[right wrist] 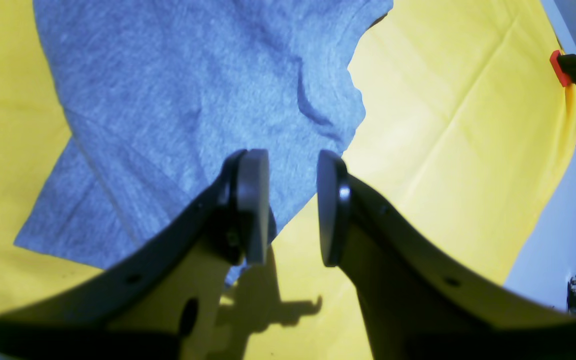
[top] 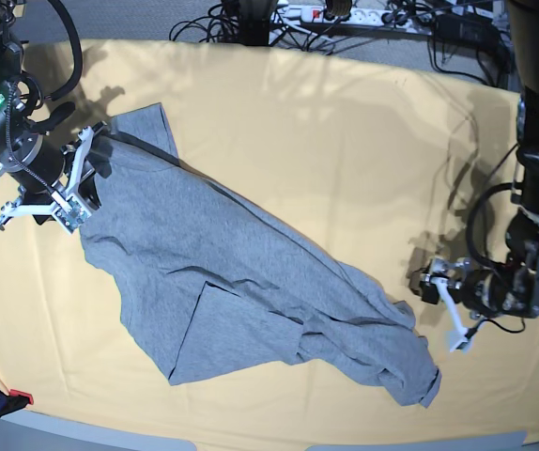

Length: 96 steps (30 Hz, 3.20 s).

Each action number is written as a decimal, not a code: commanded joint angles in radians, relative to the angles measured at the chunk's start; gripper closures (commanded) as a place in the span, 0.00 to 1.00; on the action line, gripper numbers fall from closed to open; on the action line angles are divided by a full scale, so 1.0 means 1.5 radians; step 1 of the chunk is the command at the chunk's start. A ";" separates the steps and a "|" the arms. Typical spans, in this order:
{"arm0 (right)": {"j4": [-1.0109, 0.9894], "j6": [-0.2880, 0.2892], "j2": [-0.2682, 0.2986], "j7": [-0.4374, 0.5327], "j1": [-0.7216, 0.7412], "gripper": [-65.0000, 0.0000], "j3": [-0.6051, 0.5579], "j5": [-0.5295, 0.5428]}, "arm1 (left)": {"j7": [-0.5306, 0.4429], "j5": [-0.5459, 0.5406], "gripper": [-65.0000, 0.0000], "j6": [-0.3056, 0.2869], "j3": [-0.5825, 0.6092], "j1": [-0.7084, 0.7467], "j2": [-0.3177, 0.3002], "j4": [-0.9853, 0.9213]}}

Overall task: Layout the t-shirt on the table in an organized manner, then fold the t-shirt properly
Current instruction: 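Grasp the shirt edge with the left gripper, then pull the shirt taut between both grippers, spreading it wide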

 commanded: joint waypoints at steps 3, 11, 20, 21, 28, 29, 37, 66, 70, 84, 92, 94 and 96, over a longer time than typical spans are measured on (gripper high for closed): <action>0.008 -0.002 0.010 0.015 0.008 0.72 0.007 -0.002 | -0.087 0.042 0.24 0.004 -0.005 -0.002 0.009 0.008; 0.008 -0.002 0.010 0.015 0.008 0.72 0.007 -0.002 | -0.185 0.100 0.24 0.043 -0.005 0.010 0.045 0.008; 0.008 -0.002 0.010 0.015 0.008 0.72 0.007 -0.002 | -0.292 0.184 0.24 0.070 -0.005 0.011 0.068 0.008; 0.008 -0.002 0.010 0.014 0.007 0.72 0.007 -0.002 | -0.293 0.194 0.24 0.088 -0.005 0.011 0.067 0.008; 0.008 -0.002 0.010 0.015 0.008 0.72 0.007 -0.002 | -0.285 0.267 0.24 0.194 -0.005 0.011 0.062 0.008; 0.008 -0.002 0.010 0.015 0.008 0.72 0.007 -0.002 | -0.285 0.264 0.24 0.190 -0.005 0.011 0.062 0.008; 0.008 -0.002 0.010 0.015 0.008 0.72 0.007 -0.002 | -0.286 0.227 0.47 0.114 -0.005 0.011 0.068 0.008; -0.059 0.023 0.010 0.014 0.004 0.46 0.007 0.038 | 0.251 -0.146 1.00 -0.185 -0.006 -0.029 -0.142 0.135; -0.099 -0.013 0.010 -0.009 0.004 0.39 0.007 0.039 | 0.295 -0.317 1.00 -0.225 -0.006 -0.030 -0.202 0.157; -0.117 -0.069 -0.020 -0.031 -0.019 0.40 0.007 0.102 | 0.330 -0.490 1.00 -0.225 -0.006 -0.014 -0.300 0.158; -0.201 -0.116 -0.101 -0.025 -0.014 0.40 0.008 0.085 | 0.330 -0.490 1.00 -0.225 -0.006 0.007 -0.304 0.157; -0.207 -0.126 -0.125 -0.025 -0.015 0.40 0.018 0.069 | 0.330 -0.490 1.00 -0.225 -0.006 0.022 -0.304 0.157; -0.207 -0.139 -0.148 -0.022 -0.014 0.40 0.043 0.060 | 0.330 -0.490 1.00 -0.225 -0.006 0.034 -0.304 0.158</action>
